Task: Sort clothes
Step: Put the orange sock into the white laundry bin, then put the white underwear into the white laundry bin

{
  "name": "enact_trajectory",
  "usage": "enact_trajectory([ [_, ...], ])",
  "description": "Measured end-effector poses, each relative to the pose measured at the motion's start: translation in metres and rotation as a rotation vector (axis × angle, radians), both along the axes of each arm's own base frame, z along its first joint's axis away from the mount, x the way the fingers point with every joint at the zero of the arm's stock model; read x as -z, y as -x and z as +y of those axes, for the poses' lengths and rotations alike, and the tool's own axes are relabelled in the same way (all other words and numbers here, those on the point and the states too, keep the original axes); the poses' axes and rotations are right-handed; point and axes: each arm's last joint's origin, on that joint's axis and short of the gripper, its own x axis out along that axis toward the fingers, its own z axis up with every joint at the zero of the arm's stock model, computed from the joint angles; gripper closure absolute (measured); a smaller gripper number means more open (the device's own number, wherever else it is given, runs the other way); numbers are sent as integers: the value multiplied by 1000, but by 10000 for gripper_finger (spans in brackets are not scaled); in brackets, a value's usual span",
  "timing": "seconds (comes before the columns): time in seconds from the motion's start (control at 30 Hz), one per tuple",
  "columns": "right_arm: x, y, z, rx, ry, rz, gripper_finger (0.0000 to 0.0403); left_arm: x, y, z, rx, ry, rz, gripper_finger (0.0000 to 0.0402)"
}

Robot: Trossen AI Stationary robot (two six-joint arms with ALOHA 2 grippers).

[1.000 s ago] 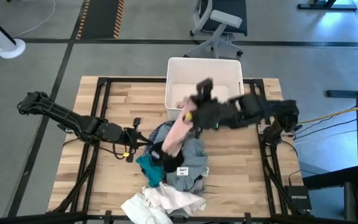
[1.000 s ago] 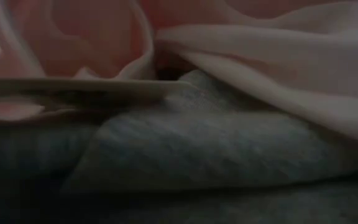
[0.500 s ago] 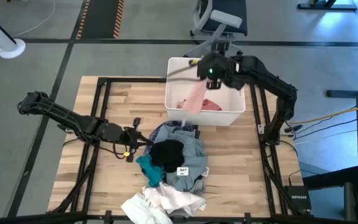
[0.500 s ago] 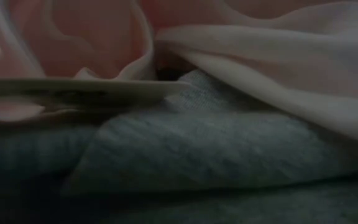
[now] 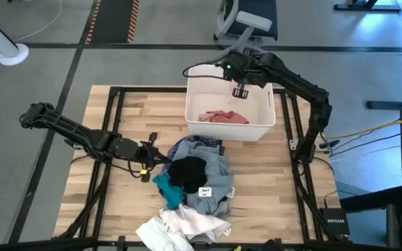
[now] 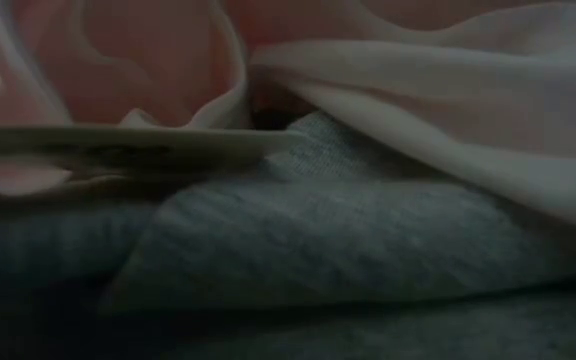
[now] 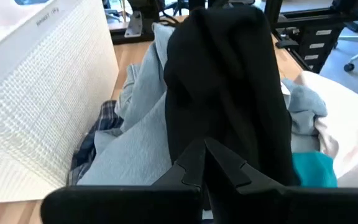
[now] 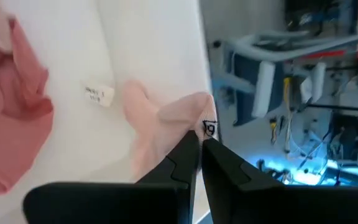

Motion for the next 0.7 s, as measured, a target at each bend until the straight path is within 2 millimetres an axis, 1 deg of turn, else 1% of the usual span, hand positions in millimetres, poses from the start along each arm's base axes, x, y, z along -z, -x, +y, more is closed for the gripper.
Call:
enact_trajectory([
  [0.1, 16, 0, -2, 2, -42, 49, 369, 0, 0, 0, 5, -9, -5, 402],
  [0.17, 20, -1, -2, -1, -60, 57, 362, -1, 0, 0, 5, -8, -9, 402],
  [0.23, 21, -1, -1, -7, -74, 51, 345, -1, 0, 0, 5, -9, -8, 402],
  [0.33, 20, -2, 0, -11, -99, 31, 304, -1, 0, 0, 6, -11, -10, 402],
  [0.47, 12, -1, 1, -19, -105, 3, 239, -1, 0, 0, 3, -3, -10, 402],
  [0.57, 1, 3, 3, -23, -102, -11, 198, -1, 0, 0, 3, 0, -9, 402],
  [0.7, -16, 7, 14, -83, -193, -71, 166, -1, 0, 0, 5, -8, -8, 402],
])
